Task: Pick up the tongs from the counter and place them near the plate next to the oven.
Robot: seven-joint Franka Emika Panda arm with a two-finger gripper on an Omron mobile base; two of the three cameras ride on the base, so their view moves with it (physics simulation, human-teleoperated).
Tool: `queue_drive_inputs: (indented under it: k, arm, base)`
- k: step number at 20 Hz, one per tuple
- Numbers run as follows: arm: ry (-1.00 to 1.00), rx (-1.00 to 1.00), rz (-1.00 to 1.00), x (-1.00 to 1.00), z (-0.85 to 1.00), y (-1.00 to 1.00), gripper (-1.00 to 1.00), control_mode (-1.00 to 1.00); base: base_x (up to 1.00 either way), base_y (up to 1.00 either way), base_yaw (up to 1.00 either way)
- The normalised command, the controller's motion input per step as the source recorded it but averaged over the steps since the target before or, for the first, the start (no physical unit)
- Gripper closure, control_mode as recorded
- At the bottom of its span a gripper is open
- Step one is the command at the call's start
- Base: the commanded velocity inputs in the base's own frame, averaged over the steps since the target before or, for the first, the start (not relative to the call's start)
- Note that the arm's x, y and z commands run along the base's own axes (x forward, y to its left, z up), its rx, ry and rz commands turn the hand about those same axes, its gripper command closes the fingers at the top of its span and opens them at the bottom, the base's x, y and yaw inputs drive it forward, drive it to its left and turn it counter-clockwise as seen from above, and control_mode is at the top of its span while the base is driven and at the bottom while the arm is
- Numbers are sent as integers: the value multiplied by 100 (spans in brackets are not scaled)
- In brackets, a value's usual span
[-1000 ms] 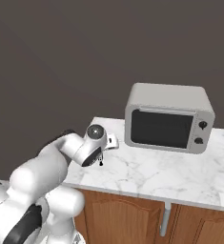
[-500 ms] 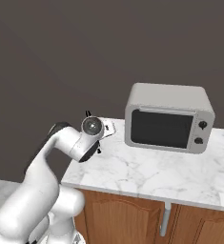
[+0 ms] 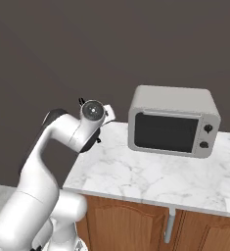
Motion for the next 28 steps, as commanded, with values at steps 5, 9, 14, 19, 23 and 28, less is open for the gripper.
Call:
queue_drive_inputs:
  k: [5,9,14,19,23,28]
  arm:
    - [0,-2,7,-16,61,12,100,-100]
    - [0,-2,2,-23,10,3,100,100]
    - [0,0,0,0,0,0,100,100]
    - [0,0,0,0,0,0,100,100]
    - [0,0,0,0,0,0,100,100]
    - [0,0,0,0,0,0,100,100]
  base:
    - [0,0,0]
    - [-29,0,0]
    - [-71,0,0]
    - [-80,0,0]
    - [-59,-4,0]
    - [-22,-49,0]
